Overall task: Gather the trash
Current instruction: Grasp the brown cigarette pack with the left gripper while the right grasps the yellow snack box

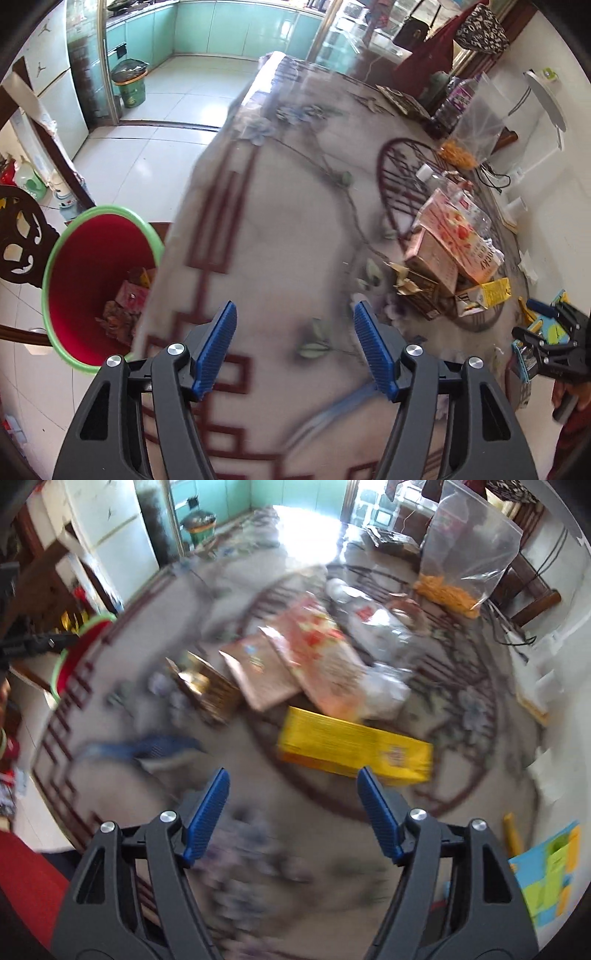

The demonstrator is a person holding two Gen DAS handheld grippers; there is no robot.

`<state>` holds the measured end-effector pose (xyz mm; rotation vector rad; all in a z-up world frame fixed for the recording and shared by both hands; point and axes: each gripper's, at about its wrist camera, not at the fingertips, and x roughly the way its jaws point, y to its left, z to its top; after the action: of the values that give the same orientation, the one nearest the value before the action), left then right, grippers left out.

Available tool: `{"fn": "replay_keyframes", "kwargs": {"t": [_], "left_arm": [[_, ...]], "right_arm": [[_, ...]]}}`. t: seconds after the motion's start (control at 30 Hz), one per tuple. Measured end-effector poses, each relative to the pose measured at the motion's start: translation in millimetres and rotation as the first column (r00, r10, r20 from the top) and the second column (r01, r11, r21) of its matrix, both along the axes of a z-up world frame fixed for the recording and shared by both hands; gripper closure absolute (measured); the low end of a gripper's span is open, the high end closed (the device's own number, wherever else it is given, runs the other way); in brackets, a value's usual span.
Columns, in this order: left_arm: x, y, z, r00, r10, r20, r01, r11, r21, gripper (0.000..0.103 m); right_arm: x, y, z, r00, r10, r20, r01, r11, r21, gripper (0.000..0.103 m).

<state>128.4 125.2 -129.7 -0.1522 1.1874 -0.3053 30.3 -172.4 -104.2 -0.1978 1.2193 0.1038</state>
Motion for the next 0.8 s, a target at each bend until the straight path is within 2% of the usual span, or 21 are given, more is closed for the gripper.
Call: {"fn": "replay_keyframes", "kwargs": {"t": [0.07,0.1,0.13,0.2,0.33,0.43,0.5,0.57,0.63,0.73,0.8], "left_arm": [[-5,-18,0,1.0,0.008,-0.008,-0.008,1.0,-0.008,0.038],[-7,-27,-1,1.0,0.01,-0.017,-0.01,1.0,-0.019,0.038],[-10,-34,-2,1.0,0.011,-0.025,-0.011,1.0,-0.028,0.038],[-13,-53,-5,0.999,0.013,-0.046,-0.014,0.999,-0.042,0.038],[-17,-86,-13,0.997,0.02,-0.08,-0.024,0.998,-0.05,0.038],[-17,-106,-17,0.994,0.027,-0.105,-0.035,0.997,-0.067,0.038],[-17,-119,-17,0.994,0.022,-0.109,-0.029,0.997,-0.067,0.038],[-15,-131,-17,0.995,0.014,-0.104,-0.02,0.999,-0.051,0.038],[-11,-140,-19,0.995,0.01,-0.103,-0.014,0.999,-0.037,0.038],[-1,-148,-27,0.992,0.025,-0.126,-0.029,0.999,-0.029,0.038],[5,-151,-34,0.988,0.051,-0.143,-0.057,0.998,-0.033,0.038]], "right_arm": [[4,-28,0,0.997,0.078,-0.005,-0.078,0.996,-0.045,0.032],[6,-36,0,0.993,0.122,-0.01,-0.122,0.991,-0.059,0.026],[12,-46,-3,0.982,0.183,-0.035,-0.185,0.98,-0.07,0.021],[21,-50,-12,0.957,0.276,-0.093,-0.284,0.954,-0.091,0.021],[33,-37,-37,0.87,0.467,-0.157,-0.491,0.853,-0.177,0.021],[37,-30,-54,0.83,0.518,-0.206,-0.553,0.813,-0.183,0.021],[38,-26,-64,0.818,0.529,-0.228,-0.57,0.798,-0.195,0.021],[36,-25,-70,0.818,0.527,-0.229,-0.568,0.802,-0.183,0.024],[33,-25,-74,0.835,0.507,-0.216,-0.543,0.823,-0.166,0.05],[30,-32,-77,0.888,0.424,-0.179,-0.441,0.895,-0.068,0.064],[28,-38,-73,0.929,0.339,-0.15,-0.337,0.941,0.042,0.065]]}}
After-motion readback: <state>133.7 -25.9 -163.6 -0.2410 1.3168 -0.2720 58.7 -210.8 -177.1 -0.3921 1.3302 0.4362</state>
